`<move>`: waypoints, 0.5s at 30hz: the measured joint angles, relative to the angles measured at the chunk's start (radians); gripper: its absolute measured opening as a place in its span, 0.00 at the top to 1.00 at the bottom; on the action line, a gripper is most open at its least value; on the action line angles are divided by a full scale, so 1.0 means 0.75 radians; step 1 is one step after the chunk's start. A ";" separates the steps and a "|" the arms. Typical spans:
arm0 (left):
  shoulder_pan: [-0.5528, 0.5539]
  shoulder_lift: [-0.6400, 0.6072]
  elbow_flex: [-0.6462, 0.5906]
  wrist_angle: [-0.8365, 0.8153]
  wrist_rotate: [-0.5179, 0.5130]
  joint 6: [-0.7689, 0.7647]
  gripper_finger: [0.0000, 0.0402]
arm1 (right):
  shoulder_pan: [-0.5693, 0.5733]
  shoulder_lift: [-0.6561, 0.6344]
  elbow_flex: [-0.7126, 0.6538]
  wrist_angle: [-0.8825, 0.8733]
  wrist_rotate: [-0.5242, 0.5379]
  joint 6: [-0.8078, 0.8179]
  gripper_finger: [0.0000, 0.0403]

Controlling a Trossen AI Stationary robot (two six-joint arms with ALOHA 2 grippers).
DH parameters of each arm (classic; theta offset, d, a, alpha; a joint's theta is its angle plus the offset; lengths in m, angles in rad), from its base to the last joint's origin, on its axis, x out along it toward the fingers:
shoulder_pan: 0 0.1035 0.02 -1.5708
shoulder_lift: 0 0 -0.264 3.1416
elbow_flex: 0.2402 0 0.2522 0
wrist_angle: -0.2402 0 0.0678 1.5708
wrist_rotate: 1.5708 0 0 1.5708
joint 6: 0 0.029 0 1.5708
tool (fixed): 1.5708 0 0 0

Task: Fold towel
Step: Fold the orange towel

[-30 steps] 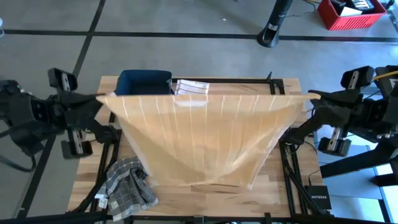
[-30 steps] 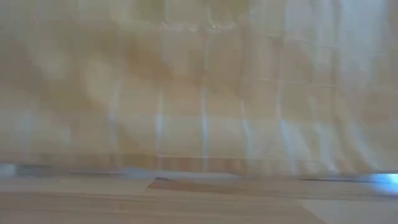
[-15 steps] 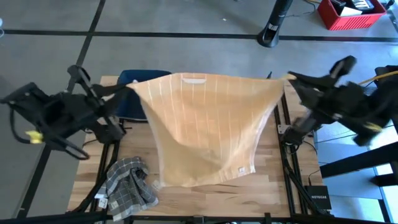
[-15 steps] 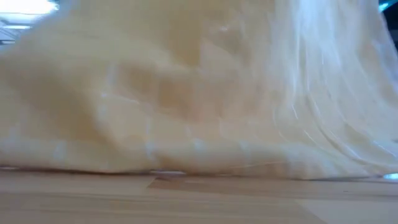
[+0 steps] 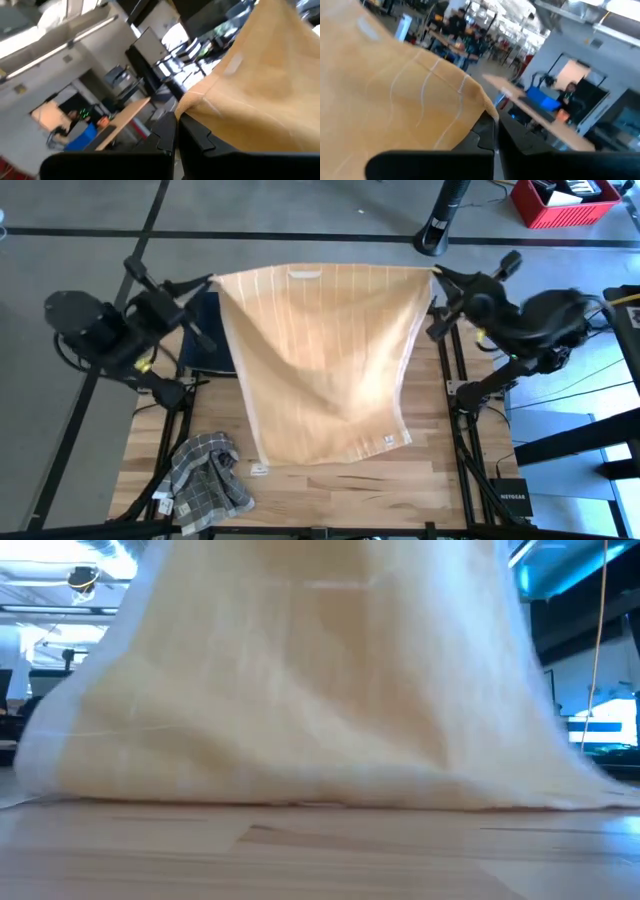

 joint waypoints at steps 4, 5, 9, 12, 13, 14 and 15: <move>0.096 -0.051 0.001 -0.361 0.038 -0.346 0.99 | -0.141 -0.006 0.000 -0.404 -0.136 0.373 0.98; 0.118 -0.058 0.001 -0.448 0.067 -0.442 0.99 | -0.170 -0.002 0.000 -0.493 -0.164 0.440 0.98; 0.181 -0.066 0.001 -0.754 0.173 -0.789 0.99 | -0.268 0.010 -0.052 -0.704 -0.244 0.619 0.99; 0.203 -0.052 0.001 -0.968 0.203 -1.004 0.99 | -0.306 0.008 -0.136 -0.738 -0.290 0.672 0.98; 0.206 -0.045 0.001 -1.037 0.205 -1.074 0.99 | -0.313 0.005 -0.168 -0.741 -0.304 0.683 0.98; 0.208 -0.037 0.001 -1.101 0.205 -1.145 0.99 | -0.321 0.003 -0.202 -0.741 -0.315 0.687 0.98; 0.208 -0.029 0.000 -1.165 0.205 -1.211 0.99 | -0.322 0.001 -0.236 -0.743 -0.321 0.692 0.98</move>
